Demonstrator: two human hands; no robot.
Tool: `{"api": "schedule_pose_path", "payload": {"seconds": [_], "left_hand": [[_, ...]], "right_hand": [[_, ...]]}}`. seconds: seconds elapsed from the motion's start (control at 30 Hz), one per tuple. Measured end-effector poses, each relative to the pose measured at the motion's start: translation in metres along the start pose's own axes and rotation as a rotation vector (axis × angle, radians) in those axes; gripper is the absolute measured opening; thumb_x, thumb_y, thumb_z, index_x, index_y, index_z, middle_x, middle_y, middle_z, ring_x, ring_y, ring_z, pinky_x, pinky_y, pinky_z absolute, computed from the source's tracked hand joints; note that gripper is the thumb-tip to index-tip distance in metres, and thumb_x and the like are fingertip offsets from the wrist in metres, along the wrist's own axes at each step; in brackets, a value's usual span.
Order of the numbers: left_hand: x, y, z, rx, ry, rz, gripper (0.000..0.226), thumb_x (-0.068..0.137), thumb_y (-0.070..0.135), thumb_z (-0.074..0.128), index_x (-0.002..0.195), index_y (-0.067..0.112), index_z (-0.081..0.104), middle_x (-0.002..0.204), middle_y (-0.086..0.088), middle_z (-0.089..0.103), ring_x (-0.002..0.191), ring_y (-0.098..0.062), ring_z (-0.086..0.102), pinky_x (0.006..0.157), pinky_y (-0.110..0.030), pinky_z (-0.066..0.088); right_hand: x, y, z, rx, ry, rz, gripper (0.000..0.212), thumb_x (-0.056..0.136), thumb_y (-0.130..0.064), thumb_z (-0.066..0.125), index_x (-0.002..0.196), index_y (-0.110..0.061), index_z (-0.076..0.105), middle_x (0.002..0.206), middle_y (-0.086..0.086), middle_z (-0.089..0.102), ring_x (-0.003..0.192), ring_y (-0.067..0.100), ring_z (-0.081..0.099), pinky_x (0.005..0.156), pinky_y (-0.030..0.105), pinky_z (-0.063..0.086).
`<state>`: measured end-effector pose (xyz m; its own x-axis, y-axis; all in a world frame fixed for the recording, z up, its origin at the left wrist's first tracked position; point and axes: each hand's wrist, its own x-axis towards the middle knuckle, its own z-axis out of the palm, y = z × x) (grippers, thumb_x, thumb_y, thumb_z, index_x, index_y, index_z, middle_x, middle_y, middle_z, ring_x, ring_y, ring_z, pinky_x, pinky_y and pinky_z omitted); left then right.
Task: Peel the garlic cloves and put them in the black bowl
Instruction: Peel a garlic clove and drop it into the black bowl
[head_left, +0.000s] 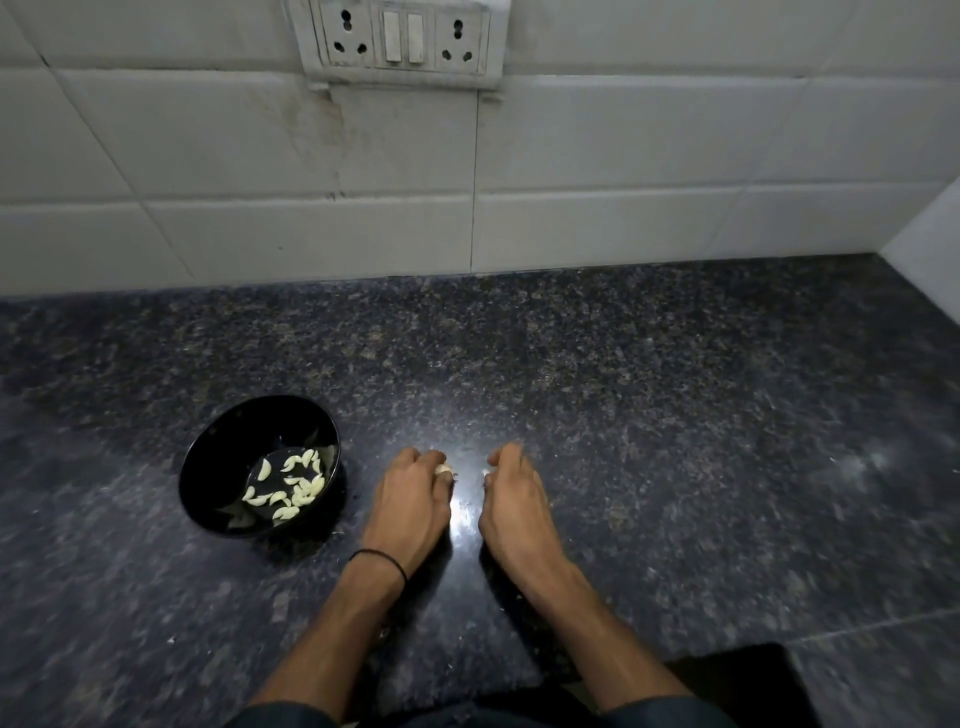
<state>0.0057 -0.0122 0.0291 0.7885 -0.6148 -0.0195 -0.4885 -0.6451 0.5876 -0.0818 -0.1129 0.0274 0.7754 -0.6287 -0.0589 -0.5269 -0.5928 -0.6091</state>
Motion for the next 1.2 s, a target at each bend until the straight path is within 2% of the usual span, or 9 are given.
{"api": "schedule_pose_path", "payload": {"seconds": [0.2, 0.37, 0.5, 0.57, 0.67, 0.73, 0.93, 1.1, 1.2], "left_hand": [[-0.002, -0.011, 0.011, -0.197, 0.089, -0.002, 0.022, 0.1, 0.014, 0.056, 0.115, 0.007, 0.07, 0.106, 0.0, 0.055, 0.092, -0.009, 0.052, 0.081, -0.003, 0.029], [-0.005, -0.012, 0.01, -0.237, 0.133, 0.015, 0.024, 0.101, 0.013, 0.055, 0.12, 0.006, 0.068, 0.12, -0.001, 0.056, 0.105, -0.009, 0.053, 0.091, 0.005, 0.024], [-0.015, -0.008, 0.004, -0.255, 0.253, 0.073, 0.025, 0.099, 0.01, 0.058, 0.123, 0.008, 0.066, 0.122, 0.001, 0.051, 0.108, -0.013, 0.053, 0.096, 0.001, 0.027], [-0.022, -0.004, 0.003, -0.297, 0.285, 0.077, 0.022, 0.098, 0.012, 0.061, 0.118, 0.011, 0.069, 0.116, 0.003, 0.055, 0.099, -0.014, 0.058, 0.092, -0.005, 0.037], [-0.037, 0.002, 0.009, -0.478, 0.226, -0.026, 0.018, 0.096, 0.024, 0.064, 0.112, 0.021, 0.072, 0.103, 0.01, 0.066, 0.088, -0.016, 0.067, 0.085, -0.032, 0.055], [-0.048, 0.008, 0.014, -0.604, 0.148, -0.144, 0.016, 0.094, 0.025, 0.067, 0.109, 0.024, 0.073, 0.1, 0.009, 0.072, 0.087, -0.017, 0.071, 0.083, -0.04, 0.058], [-0.067, 0.022, 0.022, -0.782, 0.145, -0.25, 0.011, 0.094, 0.007, 0.065, 0.094, 0.012, 0.074, 0.087, 0.002, 0.075, 0.084, -0.01, 0.071, 0.077, -0.019, 0.052], [-0.074, 0.017, 0.031, -0.848, 0.153, -0.336, 0.009, 0.094, 0.005, 0.064, 0.091, 0.008, 0.072, 0.084, -0.008, 0.074, 0.082, -0.027, 0.07, 0.078, -0.036, 0.058], [-0.074, 0.017, 0.033, -0.895, 0.158, -0.395, 0.008, 0.094, 0.002, 0.063, 0.092, 0.0, 0.071, 0.082, -0.016, 0.073, 0.073, -0.02, 0.067, 0.071, -0.03, 0.056]], "right_hand": [[-0.002, 0.006, 0.0, 0.197, 0.078, -0.088, 0.016, 0.1, -0.011, 0.051, 0.107, -0.011, 0.065, 0.103, 0.002, 0.061, 0.097, 0.018, 0.056, 0.088, 0.031, 0.046], [-0.005, 0.007, -0.003, 0.37, 0.073, -0.02, 0.011, 0.097, -0.014, 0.059, 0.101, -0.015, 0.069, 0.092, -0.007, 0.069, 0.088, 0.008, 0.062, 0.081, 0.022, 0.048], [-0.009, 0.008, -0.012, 0.55, 0.059, 0.092, 0.011, 0.096, -0.012, 0.063, 0.099, -0.019, 0.071, 0.084, -0.008, 0.071, 0.078, 0.004, 0.066, 0.069, 0.015, 0.051], [-0.012, 0.008, -0.015, 0.66, 0.063, 0.149, 0.013, 0.095, -0.009, 0.063, 0.097, -0.018, 0.071, 0.081, -0.003, 0.072, 0.074, 0.009, 0.068, 0.067, 0.023, 0.056], [-0.017, 0.008, -0.016, 0.805, 0.039, 0.221, 0.014, 0.094, -0.005, 0.063, 0.093, -0.016, 0.071, 0.077, 0.008, 0.073, 0.066, 0.017, 0.067, 0.065, 0.041, 0.059], [-0.021, 0.008, -0.017, 0.85, -0.003, 0.243, 0.014, 0.095, -0.004, 0.062, 0.091, -0.014, 0.071, 0.075, 0.012, 0.073, 0.063, 0.019, 0.067, 0.063, 0.042, 0.059], [-0.036, 0.015, -0.017, 0.896, -0.088, 0.229, 0.009, 0.094, -0.006, 0.066, 0.091, -0.009, 0.074, 0.076, 0.014, 0.074, 0.064, 0.017, 0.066, 0.063, 0.032, 0.057], [-0.044, 0.025, -0.012, 0.883, -0.14, 0.185, 0.008, 0.093, -0.005, 0.067, 0.09, -0.007, 0.075, 0.081, 0.011, 0.075, 0.072, 0.014, 0.068, 0.067, 0.021, 0.054], [-0.042, 0.029, -0.012, 0.89, -0.191, 0.186, 0.01, 0.095, -0.004, 0.065, 0.09, -0.006, 0.074, 0.08, 0.014, 0.074, 0.07, 0.015, 0.067, 0.067, 0.021, 0.054]]}}
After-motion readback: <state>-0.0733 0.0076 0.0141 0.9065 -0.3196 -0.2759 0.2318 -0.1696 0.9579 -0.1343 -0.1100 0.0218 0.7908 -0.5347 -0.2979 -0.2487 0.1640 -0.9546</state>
